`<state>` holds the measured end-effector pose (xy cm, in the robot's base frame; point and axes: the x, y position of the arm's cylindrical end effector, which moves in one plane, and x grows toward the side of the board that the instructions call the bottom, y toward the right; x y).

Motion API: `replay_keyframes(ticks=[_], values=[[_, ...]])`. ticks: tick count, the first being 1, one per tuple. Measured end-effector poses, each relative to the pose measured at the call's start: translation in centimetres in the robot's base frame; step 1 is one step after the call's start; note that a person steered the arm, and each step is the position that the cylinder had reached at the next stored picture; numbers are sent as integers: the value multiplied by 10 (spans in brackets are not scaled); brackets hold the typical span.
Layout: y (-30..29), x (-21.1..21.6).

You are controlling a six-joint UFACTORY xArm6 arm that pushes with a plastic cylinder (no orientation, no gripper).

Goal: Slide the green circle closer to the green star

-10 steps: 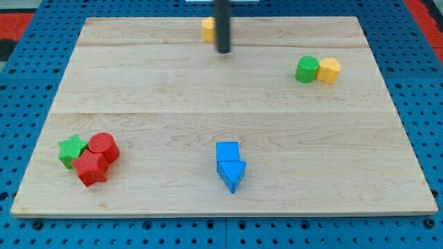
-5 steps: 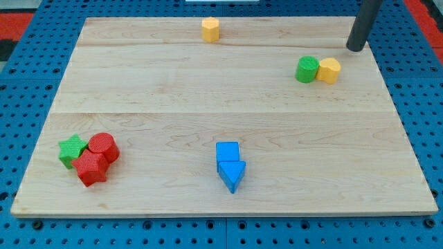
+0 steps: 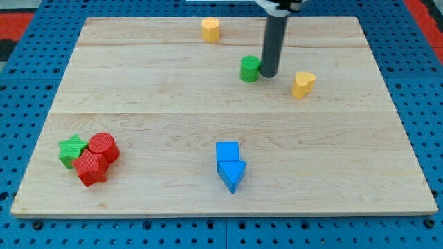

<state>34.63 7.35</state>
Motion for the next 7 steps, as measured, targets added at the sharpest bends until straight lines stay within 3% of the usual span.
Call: replay_keyframes(ticks=[2,3,4,5,7], values=[[-32,-23],[-90,17],[-155,32],[-161,26],[-254,45]])
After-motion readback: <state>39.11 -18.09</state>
